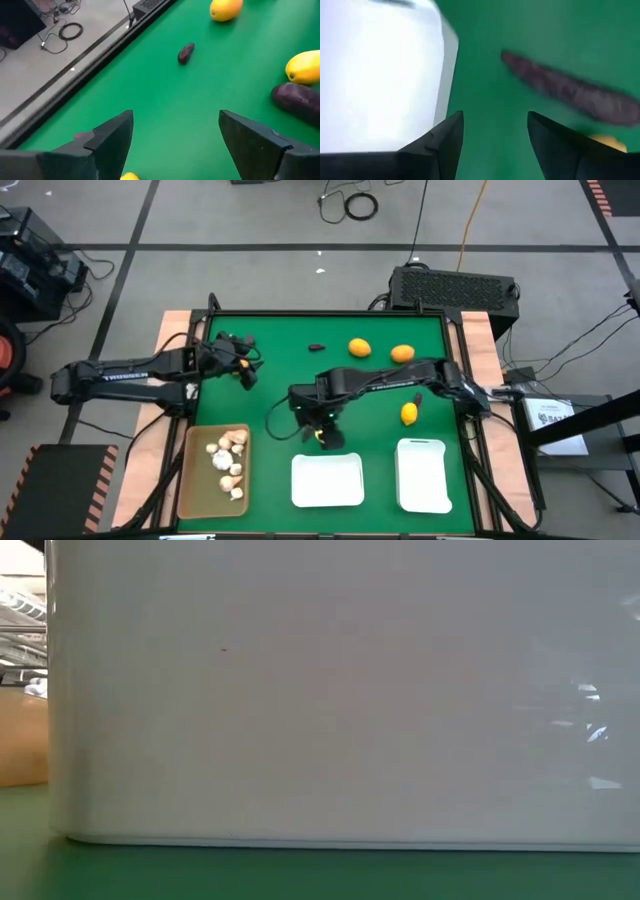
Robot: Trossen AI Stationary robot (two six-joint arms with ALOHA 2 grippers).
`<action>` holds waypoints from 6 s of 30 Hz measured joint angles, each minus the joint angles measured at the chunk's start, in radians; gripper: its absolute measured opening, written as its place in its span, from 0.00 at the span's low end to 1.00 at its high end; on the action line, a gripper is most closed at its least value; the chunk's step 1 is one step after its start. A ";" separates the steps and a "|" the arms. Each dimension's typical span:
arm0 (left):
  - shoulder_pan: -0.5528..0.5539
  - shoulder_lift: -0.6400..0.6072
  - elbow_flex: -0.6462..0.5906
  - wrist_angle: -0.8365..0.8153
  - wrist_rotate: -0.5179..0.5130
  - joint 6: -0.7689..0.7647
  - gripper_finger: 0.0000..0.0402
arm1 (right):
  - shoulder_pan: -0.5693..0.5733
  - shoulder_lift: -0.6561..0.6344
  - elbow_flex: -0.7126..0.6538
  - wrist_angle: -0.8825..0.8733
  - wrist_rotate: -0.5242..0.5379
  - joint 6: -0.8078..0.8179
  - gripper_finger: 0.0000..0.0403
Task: Sort produce into baskets
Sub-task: Put the eggplant into the left white bin
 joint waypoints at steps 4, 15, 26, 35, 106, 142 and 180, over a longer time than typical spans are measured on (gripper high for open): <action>0.028 0.096 0.091 -0.009 0.086 0.000 0.74 | 0.008 -0.026 0.000 -0.089 0.080 0.023 0.48; -0.083 0.449 0.182 0.037 0.321 -0.051 0.74 | 0.036 -0.429 -0.517 0.099 0.299 0.177 0.38; -0.042 0.679 0.417 0.012 0.387 -0.252 0.74 | 0.014 -0.975 -1.150 0.717 0.464 0.304 0.32; -0.119 0.870 0.525 -0.096 0.529 -0.438 0.74 | -0.018 -1.174 -1.313 0.789 0.462 0.342 0.29; -0.568 1.027 0.912 -0.244 0.362 -0.337 0.49 | -0.017 -1.195 -1.313 0.822 0.461 0.351 0.29; -0.654 1.160 0.913 0.055 0.314 -0.327 0.49 | -0.016 -1.195 -1.312 0.775 0.454 0.409 0.29; -0.435 0.897 0.913 -0.270 0.216 -0.345 0.72 | -0.016 -1.192 -1.330 0.750 0.455 0.464 0.29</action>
